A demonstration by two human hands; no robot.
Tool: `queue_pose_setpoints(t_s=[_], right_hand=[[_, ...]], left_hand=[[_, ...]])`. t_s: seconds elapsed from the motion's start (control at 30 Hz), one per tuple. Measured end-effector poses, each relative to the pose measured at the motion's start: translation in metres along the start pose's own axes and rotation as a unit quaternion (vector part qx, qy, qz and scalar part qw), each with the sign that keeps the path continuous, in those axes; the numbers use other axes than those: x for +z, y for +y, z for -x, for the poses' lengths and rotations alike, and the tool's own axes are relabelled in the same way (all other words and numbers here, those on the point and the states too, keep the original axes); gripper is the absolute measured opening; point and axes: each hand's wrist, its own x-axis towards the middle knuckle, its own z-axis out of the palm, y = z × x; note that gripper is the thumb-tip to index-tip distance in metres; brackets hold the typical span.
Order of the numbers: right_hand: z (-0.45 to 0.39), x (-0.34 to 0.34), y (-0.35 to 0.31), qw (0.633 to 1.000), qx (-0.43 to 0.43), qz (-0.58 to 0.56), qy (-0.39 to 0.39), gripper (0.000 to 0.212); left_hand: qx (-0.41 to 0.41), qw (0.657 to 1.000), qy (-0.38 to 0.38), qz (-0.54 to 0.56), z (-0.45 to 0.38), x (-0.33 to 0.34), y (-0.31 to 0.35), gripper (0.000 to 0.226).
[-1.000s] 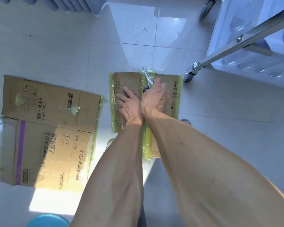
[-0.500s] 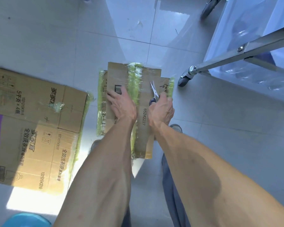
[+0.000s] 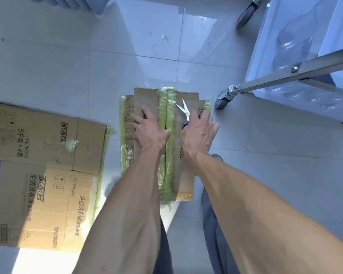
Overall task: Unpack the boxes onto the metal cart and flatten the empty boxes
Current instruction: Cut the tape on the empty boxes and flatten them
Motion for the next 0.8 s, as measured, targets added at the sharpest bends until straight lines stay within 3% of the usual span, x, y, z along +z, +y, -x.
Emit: queue_pose_setpoints(t_s=[0.2,0.47,0.8], right_hand=[[0.019,-0.001,-0.018,0.999,0.032,0.0,0.036,0.031],[0.03,-0.014,-0.014,0.996,-0.034,-0.024,0.082,0.023],[0.033,-0.037,0.009,0.998,-0.063,0.01,0.009,0.016]], left_hand=[[-0.015,0.996,-0.048,0.071,0.002,-0.019,-0.006,0.116],[-0.02,0.993,-0.068,0.094,0.003,-0.03,-0.026,0.114],[-0.078,0.991,-0.069,0.08,0.03,-0.014,-0.017,0.117]])
